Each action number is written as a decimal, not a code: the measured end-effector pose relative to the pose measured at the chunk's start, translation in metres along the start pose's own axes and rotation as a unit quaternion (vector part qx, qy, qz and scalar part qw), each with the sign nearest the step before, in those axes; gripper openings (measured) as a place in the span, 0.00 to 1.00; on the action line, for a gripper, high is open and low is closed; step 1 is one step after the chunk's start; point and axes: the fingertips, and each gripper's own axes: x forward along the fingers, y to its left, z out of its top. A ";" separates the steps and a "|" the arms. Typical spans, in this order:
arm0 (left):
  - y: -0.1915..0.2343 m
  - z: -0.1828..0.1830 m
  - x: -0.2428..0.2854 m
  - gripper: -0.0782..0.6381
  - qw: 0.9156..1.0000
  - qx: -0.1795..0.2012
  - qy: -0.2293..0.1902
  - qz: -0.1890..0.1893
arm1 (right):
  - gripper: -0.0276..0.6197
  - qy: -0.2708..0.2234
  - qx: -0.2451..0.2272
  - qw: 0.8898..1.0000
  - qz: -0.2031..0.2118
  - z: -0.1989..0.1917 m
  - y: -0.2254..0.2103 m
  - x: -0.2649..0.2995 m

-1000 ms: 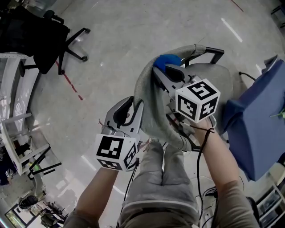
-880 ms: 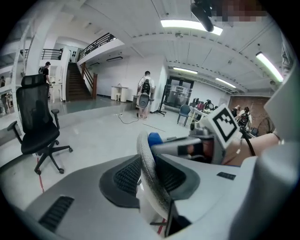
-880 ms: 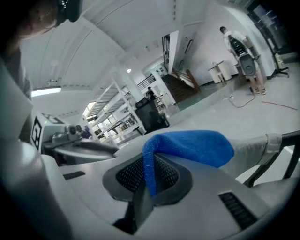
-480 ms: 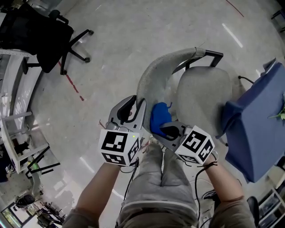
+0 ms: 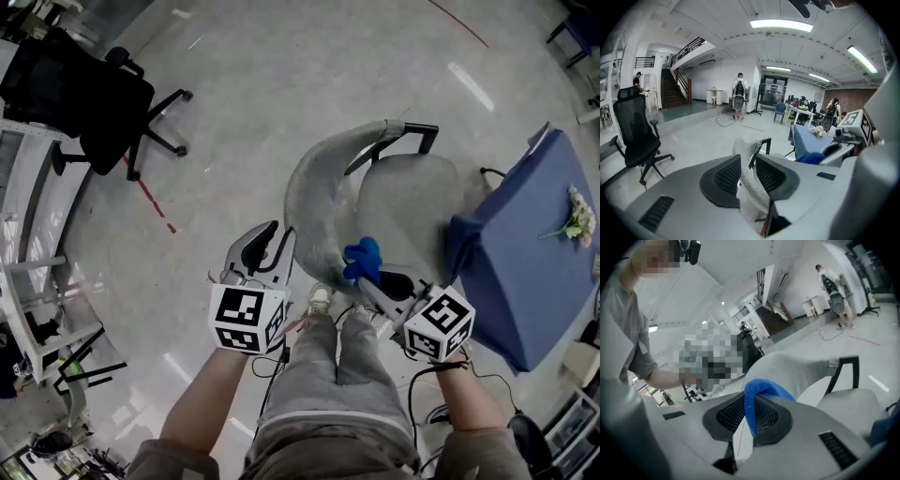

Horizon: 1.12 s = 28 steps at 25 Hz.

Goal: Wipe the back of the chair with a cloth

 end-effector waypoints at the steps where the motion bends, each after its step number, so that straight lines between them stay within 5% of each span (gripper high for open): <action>1: -0.002 0.008 -0.006 0.26 1.000 0.007 -0.007 -0.003 | 0.13 -0.024 -0.003 1.000 -0.014 0.016 0.000 -0.011; 8: -0.020 0.084 -0.055 0.25 0.994 0.067 -0.086 -0.022 | 0.13 -0.158 -0.039 0.982 -0.090 0.118 0.032 -0.084; 13: -0.037 0.135 -0.096 0.24 0.981 0.107 -0.158 -0.044 | 0.13 -0.220 -0.063 0.965 -0.127 0.170 0.070 -0.125; 17: -0.045 0.169 -0.133 0.24 0.969 0.107 -0.214 -0.061 | 0.13 -0.259 -0.083 0.950 -0.156 0.198 0.104 -0.156; 28: -0.048 0.224 -0.221 0.24 0.948 0.133 -0.283 -0.067 | 0.13 -0.324 -0.139 0.916 -0.192 0.240 0.193 -0.208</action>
